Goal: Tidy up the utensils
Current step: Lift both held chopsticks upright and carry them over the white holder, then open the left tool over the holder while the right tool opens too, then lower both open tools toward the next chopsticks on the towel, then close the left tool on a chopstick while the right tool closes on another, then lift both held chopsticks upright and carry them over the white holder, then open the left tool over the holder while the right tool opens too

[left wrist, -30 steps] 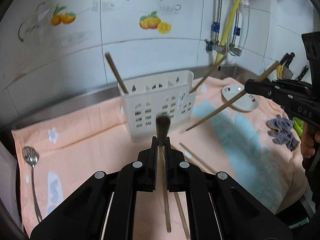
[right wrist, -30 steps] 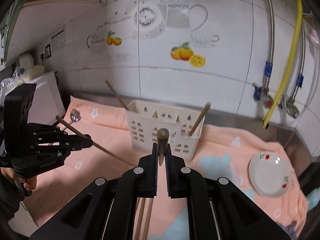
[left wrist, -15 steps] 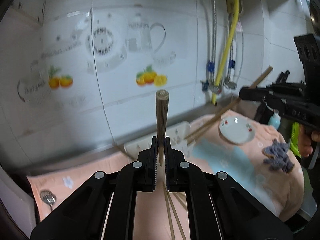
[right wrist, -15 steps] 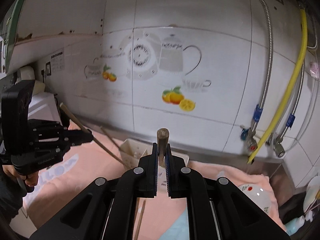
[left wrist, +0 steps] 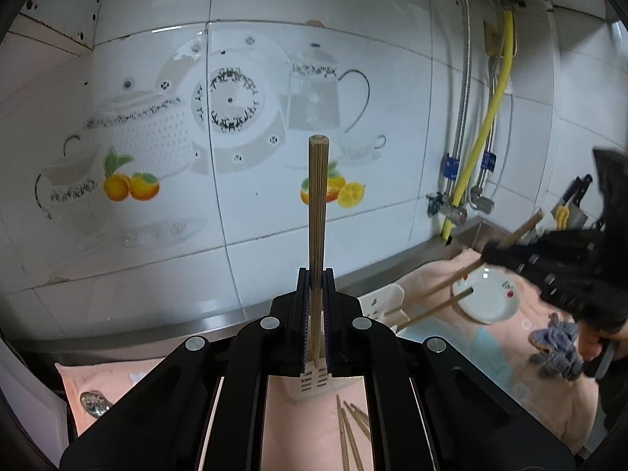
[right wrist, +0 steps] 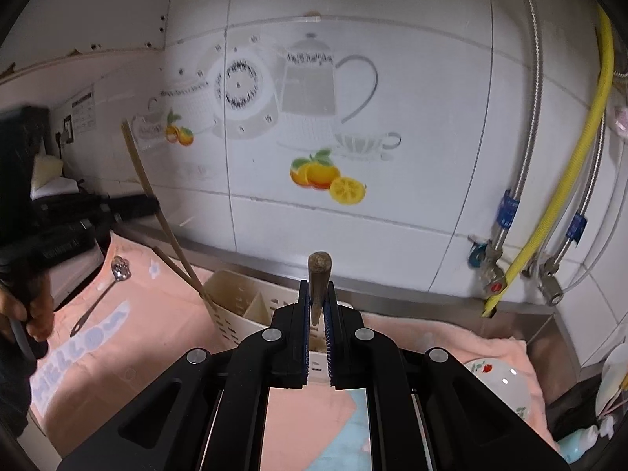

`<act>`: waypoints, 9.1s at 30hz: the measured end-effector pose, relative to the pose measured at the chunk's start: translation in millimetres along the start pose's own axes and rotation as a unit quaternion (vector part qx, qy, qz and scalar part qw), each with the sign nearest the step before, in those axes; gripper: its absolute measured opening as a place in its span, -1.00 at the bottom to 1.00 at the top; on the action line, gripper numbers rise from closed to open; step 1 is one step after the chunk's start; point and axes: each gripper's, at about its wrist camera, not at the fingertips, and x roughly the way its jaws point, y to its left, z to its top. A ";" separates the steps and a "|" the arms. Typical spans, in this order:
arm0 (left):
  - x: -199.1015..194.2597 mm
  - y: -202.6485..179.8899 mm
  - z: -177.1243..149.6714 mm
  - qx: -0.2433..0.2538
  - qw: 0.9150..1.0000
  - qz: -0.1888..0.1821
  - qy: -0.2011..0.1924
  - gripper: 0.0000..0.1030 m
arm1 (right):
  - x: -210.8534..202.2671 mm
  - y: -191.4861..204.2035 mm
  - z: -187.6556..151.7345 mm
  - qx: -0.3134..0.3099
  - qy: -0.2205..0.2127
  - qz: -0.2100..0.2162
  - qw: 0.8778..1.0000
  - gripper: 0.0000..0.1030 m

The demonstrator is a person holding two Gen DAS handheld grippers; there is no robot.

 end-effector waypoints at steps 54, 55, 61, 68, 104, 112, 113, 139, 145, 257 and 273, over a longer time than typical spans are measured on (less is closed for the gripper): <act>-19.1 6.3 -95.6 -0.038 0.998 0.014 0.047 -0.32 | -19.5 47.2 -82.6 -0.025 0.016 0.007 1.000 -0.42; -20.5 5.6 -102.9 -0.038 0.998 0.016 0.051 -0.30 | -19.7 49.9 -91.6 -0.024 0.021 0.009 0.999 -0.42; -19.7 2.3 -151.3 -0.039 0.995 0.022 0.087 -0.17 | -12.9 58.4 -146.6 -0.005 0.063 0.022 0.998 -0.42; -14.1 3.0 -201.6 -0.063 0.989 0.015 0.130 0.06 | -4.8 61.2 -200.3 0.020 0.105 0.025 0.994 -0.42; -11.8 -7.5 -269.2 -0.071 0.979 0.020 0.188 0.23 | 23.1 75.1 -263.0 0.038 0.166 0.025 0.985 -0.69; -7.5 -13.4 -271.7 -0.062 0.979 0.006 0.192 0.10 | 27.0 78.2 -265.8 0.030 0.169 0.020 0.985 -0.77; -5.8 -14.4 -271.9 -0.059 0.979 0.003 0.194 0.02 | 27.0 78.1 -265.9 0.031 0.169 0.019 0.985 -0.80; 46.5 -28.1 -276.9 -0.040 0.973 -0.008 0.229 -0.70 | 23.0 75.9 -269.7 0.030 0.156 0.013 0.987 -0.86; 49.0 -37.9 -274.6 -0.015 0.973 0.010 0.230 -0.82 | 22.2 75.8 -270.0 0.031 0.154 0.012 0.988 -0.86; 54.8 1.7 -26.6 -0.020 0.997 -0.006 0.079 -0.88 | 64.2 -6.7 -26.6 0.024 0.076 0.020 0.997 -0.86; 38.0 6.8 -30.8 -0.029 0.998 0.008 0.060 0.00 | 61.4 -5.1 -30.6 0.030 0.068 0.011 0.997 -0.33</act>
